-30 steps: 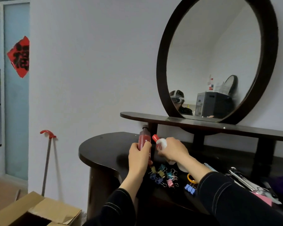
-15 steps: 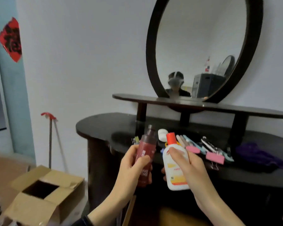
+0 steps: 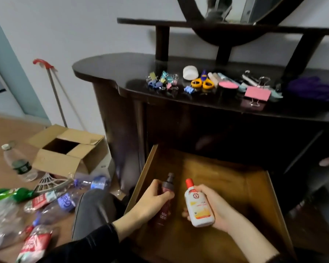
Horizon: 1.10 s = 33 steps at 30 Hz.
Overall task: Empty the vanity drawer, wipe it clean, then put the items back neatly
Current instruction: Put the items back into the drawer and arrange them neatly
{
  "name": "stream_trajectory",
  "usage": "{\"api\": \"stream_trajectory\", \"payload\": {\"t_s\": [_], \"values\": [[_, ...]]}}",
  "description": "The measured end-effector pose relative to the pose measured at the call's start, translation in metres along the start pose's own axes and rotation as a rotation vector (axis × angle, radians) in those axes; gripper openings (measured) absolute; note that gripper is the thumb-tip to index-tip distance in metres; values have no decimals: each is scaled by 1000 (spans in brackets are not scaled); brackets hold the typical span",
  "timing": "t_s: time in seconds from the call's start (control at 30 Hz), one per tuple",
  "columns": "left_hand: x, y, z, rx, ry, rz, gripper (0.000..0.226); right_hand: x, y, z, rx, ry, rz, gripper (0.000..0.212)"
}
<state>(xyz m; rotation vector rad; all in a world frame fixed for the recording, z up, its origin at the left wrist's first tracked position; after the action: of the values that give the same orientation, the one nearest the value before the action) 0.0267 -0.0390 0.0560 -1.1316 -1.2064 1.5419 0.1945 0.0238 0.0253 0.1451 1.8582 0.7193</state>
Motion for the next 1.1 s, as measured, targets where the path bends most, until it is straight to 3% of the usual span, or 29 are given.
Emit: {"api": "stream_trajectory", "payload": {"t_s": [0.23, 0.37, 0.47, 0.63, 0.77, 0.97, 1.1], "values": [[23, 43, -1, 536, 149, 81, 46, 49, -3, 11, -398, -220, 99, 36], [19, 61, -6, 673, 266, 129, 52, 56, -18, 0, -646, -177, 127, 31], [16, 69, -7, 774, 347, 188, 58, 60, -23, -4, -779, -189, 167, 40], [15, 75, -2, 927, 358, 222, 45, 62, -26, -11, -817, -193, 199, 41], [13, 66, -5, 1131, 382, 126, 32, 62, -24, -10, -816, -232, 233, 43], [10, 48, -10, 1357, 362, -5, 63, 63, -21, -7, -794, -251, 292, 38], [7, 39, -12, 1438, 371, -23, 44, 62, -29, -12, -743, -192, 242, 32]]}}
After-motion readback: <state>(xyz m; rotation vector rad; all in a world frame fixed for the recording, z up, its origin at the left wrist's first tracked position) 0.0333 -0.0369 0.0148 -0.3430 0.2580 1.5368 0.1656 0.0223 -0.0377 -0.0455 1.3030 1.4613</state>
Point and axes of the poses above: each hand's wrist, its own x-axis towards the middle knuckle, its own z-axis out of the back of the hand, y = z × x, the point moved 8 cm from there along x, towards the middle knuckle, and after that the axes turned 11 degrees about -z, right-handed, at the moved point
